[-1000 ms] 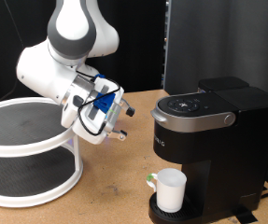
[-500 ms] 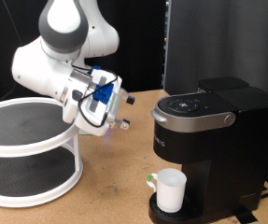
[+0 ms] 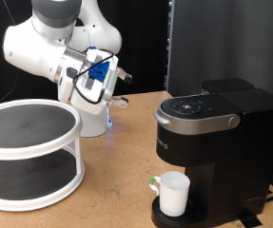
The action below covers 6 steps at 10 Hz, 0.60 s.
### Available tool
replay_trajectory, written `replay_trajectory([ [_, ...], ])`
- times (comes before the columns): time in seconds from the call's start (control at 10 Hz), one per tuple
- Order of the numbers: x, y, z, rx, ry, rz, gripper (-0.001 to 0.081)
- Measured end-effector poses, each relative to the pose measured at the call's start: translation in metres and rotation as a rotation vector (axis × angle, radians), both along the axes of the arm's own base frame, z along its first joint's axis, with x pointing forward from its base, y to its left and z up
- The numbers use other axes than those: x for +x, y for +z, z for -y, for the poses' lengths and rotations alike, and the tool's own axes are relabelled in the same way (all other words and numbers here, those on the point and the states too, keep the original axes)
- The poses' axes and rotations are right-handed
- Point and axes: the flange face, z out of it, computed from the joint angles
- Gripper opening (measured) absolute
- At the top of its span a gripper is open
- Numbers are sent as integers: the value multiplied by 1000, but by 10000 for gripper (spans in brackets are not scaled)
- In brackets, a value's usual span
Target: Make a cup of coffee with the keurig machine
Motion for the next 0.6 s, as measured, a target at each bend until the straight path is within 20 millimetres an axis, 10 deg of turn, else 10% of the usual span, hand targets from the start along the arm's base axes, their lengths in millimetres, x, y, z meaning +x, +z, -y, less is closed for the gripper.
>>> replay_trajectory([
  [0.6,8,19,-28,-249,296,-27,801],
])
